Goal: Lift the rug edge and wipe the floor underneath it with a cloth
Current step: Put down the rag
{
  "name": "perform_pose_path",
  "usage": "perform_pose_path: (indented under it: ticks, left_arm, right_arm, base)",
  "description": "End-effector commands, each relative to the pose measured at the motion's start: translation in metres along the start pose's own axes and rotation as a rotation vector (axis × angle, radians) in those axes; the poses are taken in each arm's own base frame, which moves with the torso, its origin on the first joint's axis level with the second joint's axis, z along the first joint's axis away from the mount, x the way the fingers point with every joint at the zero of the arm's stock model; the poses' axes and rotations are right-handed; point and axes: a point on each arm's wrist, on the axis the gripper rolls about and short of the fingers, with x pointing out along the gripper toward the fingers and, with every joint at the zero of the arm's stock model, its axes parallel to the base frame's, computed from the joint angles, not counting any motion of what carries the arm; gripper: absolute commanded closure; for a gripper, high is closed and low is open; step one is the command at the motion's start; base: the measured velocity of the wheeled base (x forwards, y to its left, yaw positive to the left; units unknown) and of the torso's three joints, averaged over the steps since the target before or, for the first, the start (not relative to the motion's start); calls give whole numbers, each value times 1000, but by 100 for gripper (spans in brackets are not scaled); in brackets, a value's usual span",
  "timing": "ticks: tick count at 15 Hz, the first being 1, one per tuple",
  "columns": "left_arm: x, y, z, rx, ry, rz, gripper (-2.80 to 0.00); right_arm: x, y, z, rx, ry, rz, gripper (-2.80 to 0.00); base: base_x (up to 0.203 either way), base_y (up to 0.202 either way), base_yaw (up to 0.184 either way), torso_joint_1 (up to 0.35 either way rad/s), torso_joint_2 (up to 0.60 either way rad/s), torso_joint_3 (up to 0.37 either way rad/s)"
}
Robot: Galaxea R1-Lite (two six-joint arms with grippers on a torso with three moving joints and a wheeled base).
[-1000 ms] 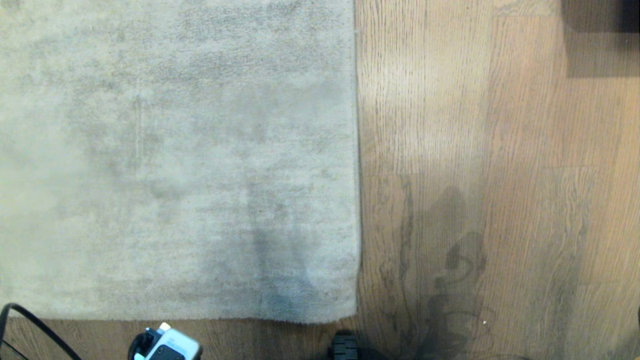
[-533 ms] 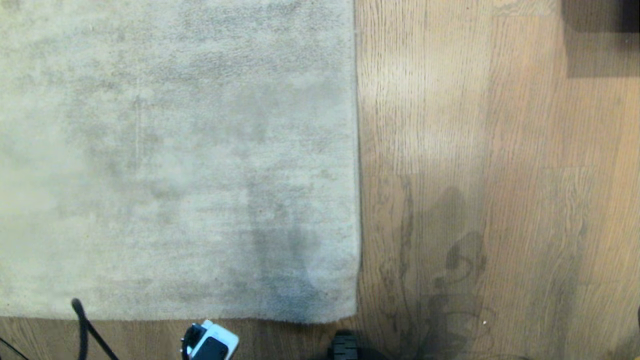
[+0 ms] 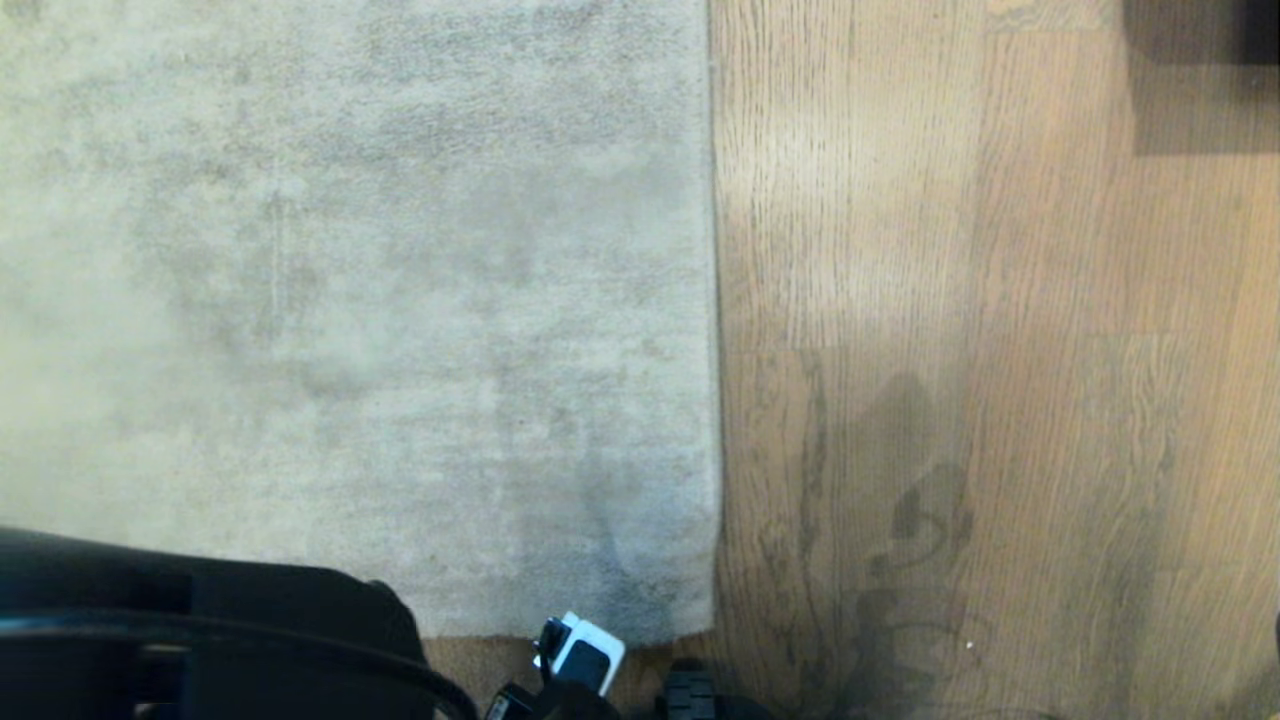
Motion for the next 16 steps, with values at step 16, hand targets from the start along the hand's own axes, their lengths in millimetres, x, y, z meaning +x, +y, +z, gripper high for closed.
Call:
perform_pose_path:
  ticks: [16]
  left_arm:
    - [98, -19, 23, 46, -168, 70, 0]
  right_arm:
    - [0, 0, 0, -1, 1, 0, 0]
  base:
    - [0, 0, 0, 0, 0, 0]
